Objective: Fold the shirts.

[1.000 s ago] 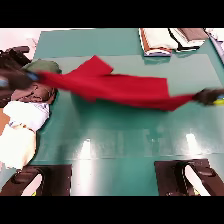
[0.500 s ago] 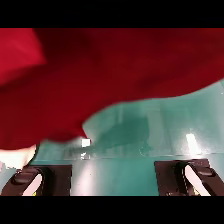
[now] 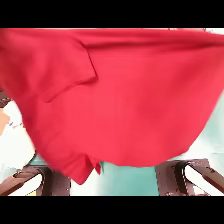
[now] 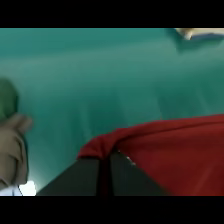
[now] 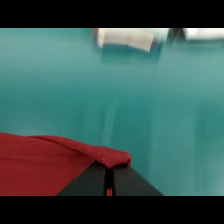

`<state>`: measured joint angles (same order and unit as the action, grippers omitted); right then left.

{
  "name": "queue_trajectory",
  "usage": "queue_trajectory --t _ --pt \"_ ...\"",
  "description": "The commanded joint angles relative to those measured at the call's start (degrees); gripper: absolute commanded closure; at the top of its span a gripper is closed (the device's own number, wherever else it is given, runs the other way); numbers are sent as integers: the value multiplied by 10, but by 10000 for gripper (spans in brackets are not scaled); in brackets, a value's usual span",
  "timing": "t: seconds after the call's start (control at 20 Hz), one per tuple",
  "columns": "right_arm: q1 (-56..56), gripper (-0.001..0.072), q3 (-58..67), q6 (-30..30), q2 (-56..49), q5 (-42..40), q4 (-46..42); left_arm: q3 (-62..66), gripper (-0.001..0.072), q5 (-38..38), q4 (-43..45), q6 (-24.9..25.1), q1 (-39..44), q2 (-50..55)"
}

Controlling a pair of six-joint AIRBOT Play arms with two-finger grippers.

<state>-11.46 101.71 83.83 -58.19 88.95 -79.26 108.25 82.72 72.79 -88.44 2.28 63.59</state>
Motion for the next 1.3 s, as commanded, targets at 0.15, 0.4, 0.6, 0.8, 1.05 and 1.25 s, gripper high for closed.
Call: queue_trajectory --t 0.15,0.4,0.6,0.8,1.05,1.25 --pt "3 697 -176 -6 -182 -70 2 -176 680 -115 -14 27 -1 213" --pt "3 697 -93 -5 -326 -137 38 -126 680 -216 -14 34 -1 314" --pt "3 697 -28 -18 -353 -113 46 -106 680 -169 -14 45 -14 318" --pt "4 697 -117 -29 -313 -110 47 -151 679 -88 -14 67 -19 319" --pt "4 484 -223 -29 -277 -158 47 -229 448 -95 -13 71 -16 319" --pt "4 386 -228 -29 -263 -140 53 -228 272 -52 -5 38 -16 292"
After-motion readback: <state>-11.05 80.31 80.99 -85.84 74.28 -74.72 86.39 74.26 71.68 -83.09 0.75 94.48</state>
